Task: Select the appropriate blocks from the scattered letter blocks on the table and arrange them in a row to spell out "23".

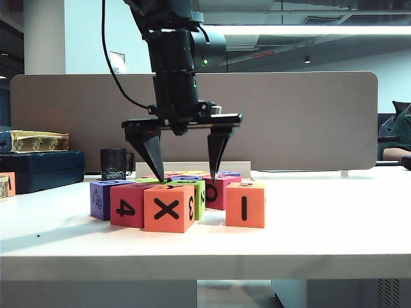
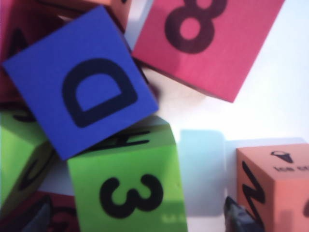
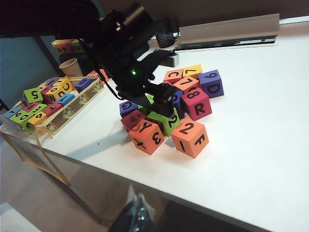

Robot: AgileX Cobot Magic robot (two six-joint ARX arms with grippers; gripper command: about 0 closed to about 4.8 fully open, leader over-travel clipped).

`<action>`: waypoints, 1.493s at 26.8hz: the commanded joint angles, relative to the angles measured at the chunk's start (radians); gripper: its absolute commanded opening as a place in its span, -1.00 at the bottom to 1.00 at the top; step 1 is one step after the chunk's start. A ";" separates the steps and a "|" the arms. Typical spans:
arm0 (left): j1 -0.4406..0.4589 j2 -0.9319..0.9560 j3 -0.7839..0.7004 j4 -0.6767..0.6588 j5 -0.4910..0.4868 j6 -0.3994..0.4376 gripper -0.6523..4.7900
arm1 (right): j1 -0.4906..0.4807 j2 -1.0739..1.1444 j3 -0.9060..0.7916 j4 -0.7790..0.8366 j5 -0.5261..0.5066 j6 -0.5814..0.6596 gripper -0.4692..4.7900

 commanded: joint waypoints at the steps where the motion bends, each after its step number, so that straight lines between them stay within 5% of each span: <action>1: 0.000 0.026 0.002 0.005 0.000 -0.002 0.83 | -0.001 -0.010 0.003 0.010 0.002 -0.003 -0.83; 3: 0.000 0.035 0.002 0.017 0.000 -0.002 0.56 | -0.001 -0.010 0.003 0.010 0.002 -0.003 -0.83; 9: 0.000 0.043 0.002 0.028 0.000 -0.001 0.40 | -0.001 -0.010 0.003 0.010 0.002 -0.003 -0.83; 12: -0.001 0.043 0.003 0.029 0.001 0.000 0.10 | -0.001 -0.010 0.003 0.010 0.002 -0.003 -0.83; 24: -0.002 -0.090 0.005 0.003 0.016 0.026 0.08 | -0.001 -0.010 0.003 0.010 0.002 -0.003 -0.83; 26: -0.011 -0.158 0.005 0.024 0.100 0.041 0.08 | -0.001 -0.010 0.003 0.010 0.002 -0.003 -0.83; 29: -0.048 -0.196 0.005 0.064 0.173 0.049 0.08 | -0.001 -0.010 0.003 0.010 0.002 -0.003 -0.83; 40: -0.196 -0.123 0.004 0.230 0.168 0.117 0.08 | 0.000 -0.010 0.003 0.010 0.001 -0.003 -0.83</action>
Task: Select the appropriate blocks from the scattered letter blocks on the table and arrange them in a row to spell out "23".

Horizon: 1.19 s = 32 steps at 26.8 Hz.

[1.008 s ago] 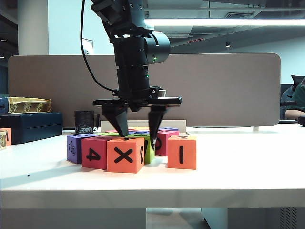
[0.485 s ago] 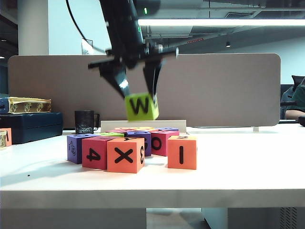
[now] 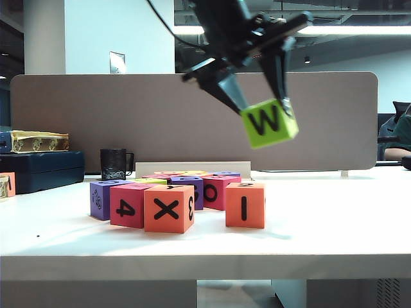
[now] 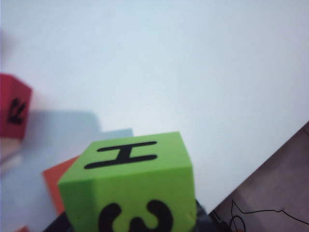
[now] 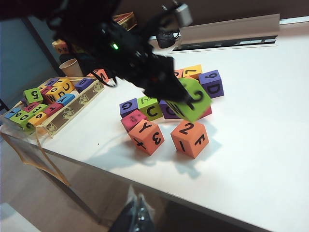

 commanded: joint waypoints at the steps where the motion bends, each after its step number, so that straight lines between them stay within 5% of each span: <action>1: -0.024 0.035 0.002 0.076 0.000 0.030 0.08 | 0.000 -0.011 0.003 0.009 0.001 -0.003 -0.83; 8: -0.067 0.127 0.002 0.102 0.000 0.131 0.08 | 0.000 -0.011 0.003 0.018 0.001 -0.003 -0.83; 18: -0.067 0.202 0.002 0.109 -0.002 0.155 0.08 | -0.001 -0.010 0.003 0.017 0.001 -0.003 -0.83; 32: -0.053 0.211 0.002 0.061 -0.132 0.129 0.08 | -0.001 -0.011 0.003 0.017 0.001 -0.003 -0.83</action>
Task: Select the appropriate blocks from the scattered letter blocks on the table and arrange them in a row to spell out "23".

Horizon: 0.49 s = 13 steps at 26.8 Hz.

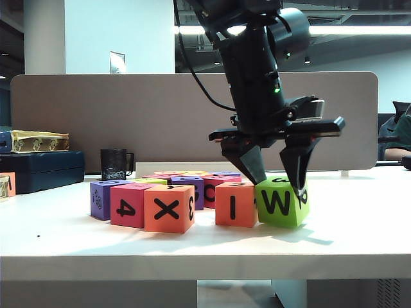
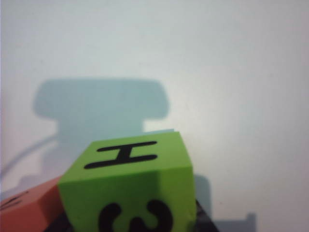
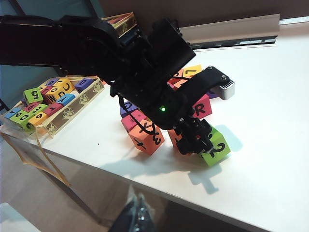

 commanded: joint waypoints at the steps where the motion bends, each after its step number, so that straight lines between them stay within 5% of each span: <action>1: 0.004 0.000 0.004 0.002 -0.008 -0.003 0.08 | -0.001 -0.011 0.003 0.016 0.002 -0.003 -0.83; 6: 0.004 0.000 0.004 0.002 -0.003 -0.002 0.15 | -0.001 -0.011 0.003 0.016 0.002 -0.003 -0.83; 10: 0.004 0.000 0.004 0.004 0.035 0.001 0.51 | -0.001 -0.011 0.003 0.016 0.001 -0.003 -0.83; 13: 0.004 -0.001 0.004 0.011 0.035 0.006 0.52 | -0.001 -0.011 0.003 0.016 0.001 -0.003 -0.83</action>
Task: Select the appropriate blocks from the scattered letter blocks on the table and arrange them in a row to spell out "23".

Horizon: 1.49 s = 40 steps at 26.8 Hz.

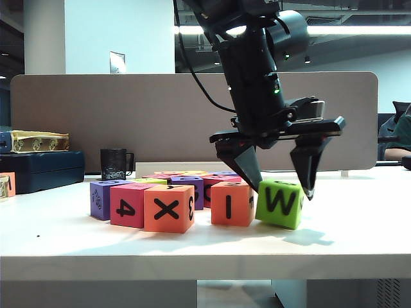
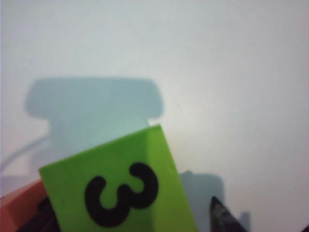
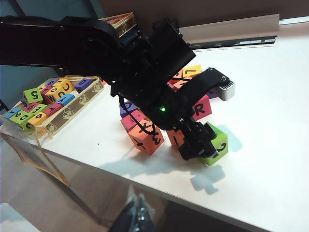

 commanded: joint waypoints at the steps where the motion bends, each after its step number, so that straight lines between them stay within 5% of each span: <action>1: 0.000 -0.003 0.004 0.013 0.007 0.019 0.52 | -0.001 -0.011 0.003 0.016 0.001 -0.003 -0.83; 13: 0.000 -0.024 0.005 0.019 0.006 0.052 0.52 | -0.001 -0.011 0.003 0.016 0.002 -0.003 -0.83; 20: 0.000 -0.052 0.005 0.025 0.002 0.161 0.52 | -0.001 -0.011 0.003 0.016 0.002 -0.003 -0.83; 30: 0.000 -0.077 0.005 -0.040 -0.146 0.679 0.53 | -0.001 -0.010 0.003 0.016 0.002 -0.003 -0.83; 34: 0.007 -0.077 0.004 -0.054 -0.098 0.821 0.73 | -0.001 -0.010 0.003 0.016 0.002 -0.003 -0.83; 40: 0.011 -0.077 0.004 -0.034 0.040 1.055 0.74 | -0.001 -0.011 0.003 0.016 0.001 -0.003 -0.83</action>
